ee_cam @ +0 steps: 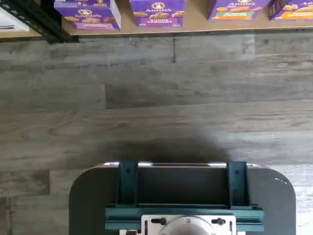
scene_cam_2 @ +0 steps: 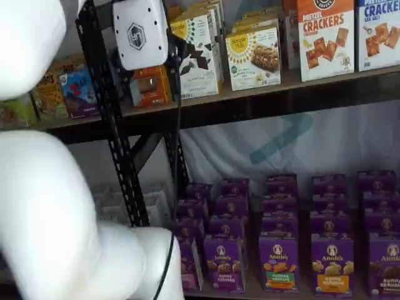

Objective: Pick up the purple box with a pink patch in the middle, on the bottom shelf, the first box from the left

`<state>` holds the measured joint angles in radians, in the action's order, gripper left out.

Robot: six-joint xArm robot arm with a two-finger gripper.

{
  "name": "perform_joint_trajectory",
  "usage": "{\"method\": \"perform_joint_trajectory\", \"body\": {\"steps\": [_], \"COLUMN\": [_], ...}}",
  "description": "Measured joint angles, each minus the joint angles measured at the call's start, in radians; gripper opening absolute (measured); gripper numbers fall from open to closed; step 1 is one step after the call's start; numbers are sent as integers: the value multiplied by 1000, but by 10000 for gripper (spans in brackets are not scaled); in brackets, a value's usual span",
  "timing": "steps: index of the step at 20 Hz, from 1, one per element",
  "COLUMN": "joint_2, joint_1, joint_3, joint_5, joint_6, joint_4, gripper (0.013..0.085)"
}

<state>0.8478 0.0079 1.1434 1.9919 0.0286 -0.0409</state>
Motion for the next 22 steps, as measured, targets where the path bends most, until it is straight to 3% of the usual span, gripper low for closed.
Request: {"method": "perform_joint_trajectory", "body": {"steps": [5, 11, 19, 22], "joint_2": [10, 8, 27, 41], "joint_1": [-11, 12, 25, 21], "joint_3": [-13, -58, -217, -292], "joint_5": [-24, -50, -173, -247], "joint_6": [-8, 2, 12, 13], "joint_4": [-7, 24, 37, 18], "gripper": [850, 850, 850, 850]}}
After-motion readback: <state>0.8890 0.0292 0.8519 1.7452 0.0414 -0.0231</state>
